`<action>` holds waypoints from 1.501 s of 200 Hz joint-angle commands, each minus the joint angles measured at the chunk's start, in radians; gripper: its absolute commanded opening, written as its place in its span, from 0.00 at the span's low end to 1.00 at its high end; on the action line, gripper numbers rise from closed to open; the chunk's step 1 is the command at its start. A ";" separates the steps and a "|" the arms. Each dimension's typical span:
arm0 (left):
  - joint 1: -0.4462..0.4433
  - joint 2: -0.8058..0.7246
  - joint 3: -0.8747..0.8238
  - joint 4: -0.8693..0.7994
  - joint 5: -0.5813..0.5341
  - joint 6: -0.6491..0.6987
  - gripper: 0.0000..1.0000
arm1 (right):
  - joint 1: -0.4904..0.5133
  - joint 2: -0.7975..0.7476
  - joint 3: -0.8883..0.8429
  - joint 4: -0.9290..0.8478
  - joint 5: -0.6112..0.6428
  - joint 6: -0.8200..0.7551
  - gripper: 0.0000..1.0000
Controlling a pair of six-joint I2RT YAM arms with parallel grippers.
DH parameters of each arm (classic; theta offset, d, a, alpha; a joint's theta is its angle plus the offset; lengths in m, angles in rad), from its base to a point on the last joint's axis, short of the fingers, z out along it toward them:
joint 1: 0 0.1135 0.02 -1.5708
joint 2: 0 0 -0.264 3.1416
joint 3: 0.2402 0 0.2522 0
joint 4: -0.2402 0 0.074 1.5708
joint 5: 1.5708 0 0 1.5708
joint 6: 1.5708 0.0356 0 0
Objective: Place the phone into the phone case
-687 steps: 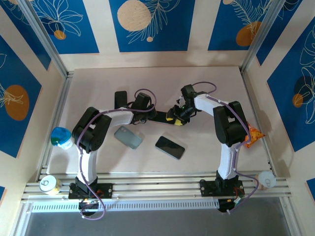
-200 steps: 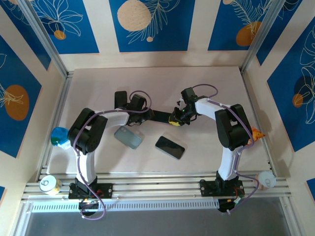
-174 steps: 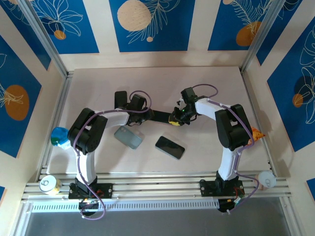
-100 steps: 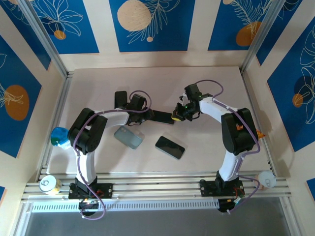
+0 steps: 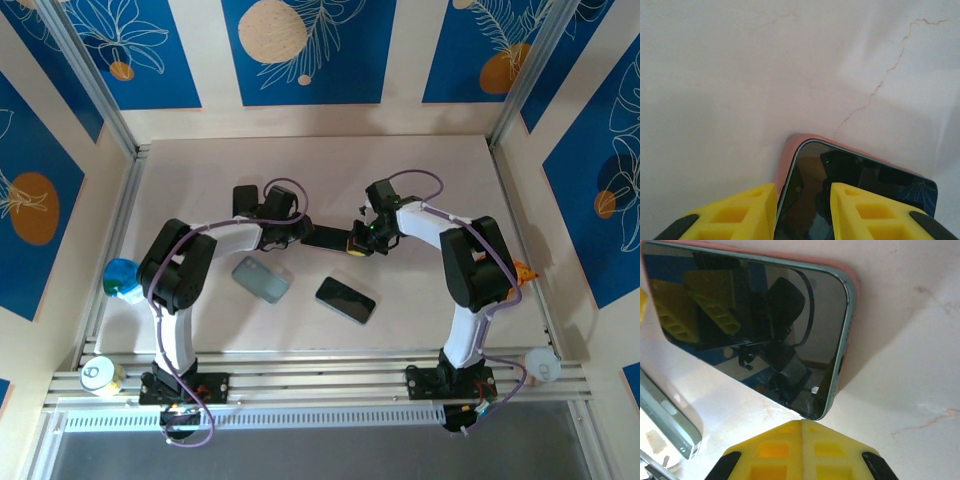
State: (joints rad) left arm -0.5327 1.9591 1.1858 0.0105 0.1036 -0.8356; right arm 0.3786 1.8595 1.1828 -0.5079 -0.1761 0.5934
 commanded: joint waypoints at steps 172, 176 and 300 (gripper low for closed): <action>0.008 0.036 -0.025 0.022 0.047 -0.013 0.33 | 0.103 0.163 0.021 -0.021 0.135 0.003 0.00; 0.008 0.034 -0.026 0.022 0.048 -0.013 0.33 | 0.105 0.165 0.020 -0.019 0.135 0.006 0.00; -0.002 0.029 -0.048 -0.008 0.043 0.009 0.29 | 0.155 0.193 0.024 -0.037 0.222 -0.023 0.00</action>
State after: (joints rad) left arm -0.5285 1.9926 1.1648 0.0544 0.1295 -0.8371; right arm 0.4892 1.9198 1.2606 -0.5823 0.0257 0.5880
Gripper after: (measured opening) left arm 0.297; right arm 0.047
